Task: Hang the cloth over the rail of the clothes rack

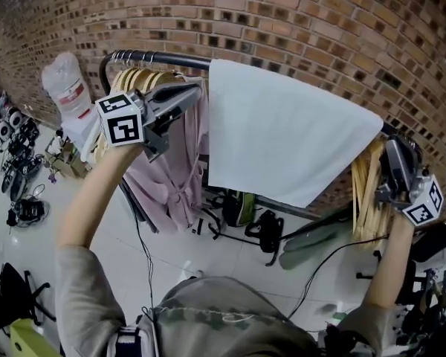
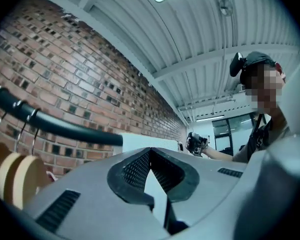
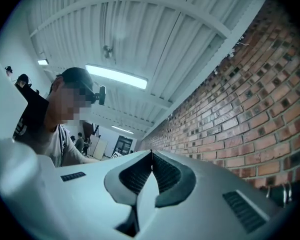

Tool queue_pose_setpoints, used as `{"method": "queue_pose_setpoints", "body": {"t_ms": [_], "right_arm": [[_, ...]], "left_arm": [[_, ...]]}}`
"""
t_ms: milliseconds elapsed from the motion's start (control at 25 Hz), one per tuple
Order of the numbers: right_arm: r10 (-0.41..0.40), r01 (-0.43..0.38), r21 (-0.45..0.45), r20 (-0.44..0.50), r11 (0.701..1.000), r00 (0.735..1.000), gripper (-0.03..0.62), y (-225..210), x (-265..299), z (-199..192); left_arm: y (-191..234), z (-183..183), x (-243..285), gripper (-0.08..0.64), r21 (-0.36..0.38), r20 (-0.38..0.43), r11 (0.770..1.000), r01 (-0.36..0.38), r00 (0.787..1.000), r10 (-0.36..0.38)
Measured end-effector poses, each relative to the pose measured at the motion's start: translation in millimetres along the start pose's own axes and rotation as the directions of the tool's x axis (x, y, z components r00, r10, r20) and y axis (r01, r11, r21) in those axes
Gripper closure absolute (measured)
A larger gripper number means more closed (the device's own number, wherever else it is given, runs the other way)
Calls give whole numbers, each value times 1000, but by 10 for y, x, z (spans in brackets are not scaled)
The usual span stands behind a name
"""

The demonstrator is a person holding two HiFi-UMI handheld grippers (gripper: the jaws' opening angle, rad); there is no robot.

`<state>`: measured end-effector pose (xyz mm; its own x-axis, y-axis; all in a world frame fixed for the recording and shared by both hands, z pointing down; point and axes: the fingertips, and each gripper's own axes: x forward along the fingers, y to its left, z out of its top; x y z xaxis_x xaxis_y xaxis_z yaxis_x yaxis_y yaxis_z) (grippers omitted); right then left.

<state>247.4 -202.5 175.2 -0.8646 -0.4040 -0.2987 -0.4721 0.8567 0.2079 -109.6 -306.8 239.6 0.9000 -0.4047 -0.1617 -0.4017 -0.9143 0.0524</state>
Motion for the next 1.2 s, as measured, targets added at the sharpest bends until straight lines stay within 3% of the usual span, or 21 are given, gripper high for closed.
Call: {"method": "queue_pose_setpoints", "body": {"t_ms": [120, 280, 600, 680, 840, 1080, 1200], "right_arm": [[-28, 33, 80, -64, 996, 998, 581, 67, -144, -206], [-83, 96, 202, -70, 975, 994, 581, 258, -361, -543], [-160, 188, 268, -123, 945, 979, 580, 316, -361, -1001], [-168, 195, 267, -122, 944, 978, 580, 362, -386, -1024], [-166, 201, 254, -151, 946, 974, 580, 434, -392, -1105], [-153, 196, 251, -182, 948, 971, 580, 482, -319, -1186], [-176, 210, 322, -134, 923, 975, 580, 467, -301, -1134]], "left_arm": [[-55, -314, -40, 552, -17, -50, 1000, 6, 999, -7], [-211, -627, -95, 552, -16, -87, 1000, 25, 996, -26], [79, -875, -70, 540, -72, -87, 996, -56, 995, 49], [205, -968, -68, 413, -77, -108, 994, -77, 992, 68], [370, -1165, 11, 344, -91, -181, 992, -93, 981, 75], [556, -1264, 178, 341, -73, -220, 991, -110, 971, 92], [622, -1230, 238, 342, -69, -213, 990, -122, 971, 105]]}}
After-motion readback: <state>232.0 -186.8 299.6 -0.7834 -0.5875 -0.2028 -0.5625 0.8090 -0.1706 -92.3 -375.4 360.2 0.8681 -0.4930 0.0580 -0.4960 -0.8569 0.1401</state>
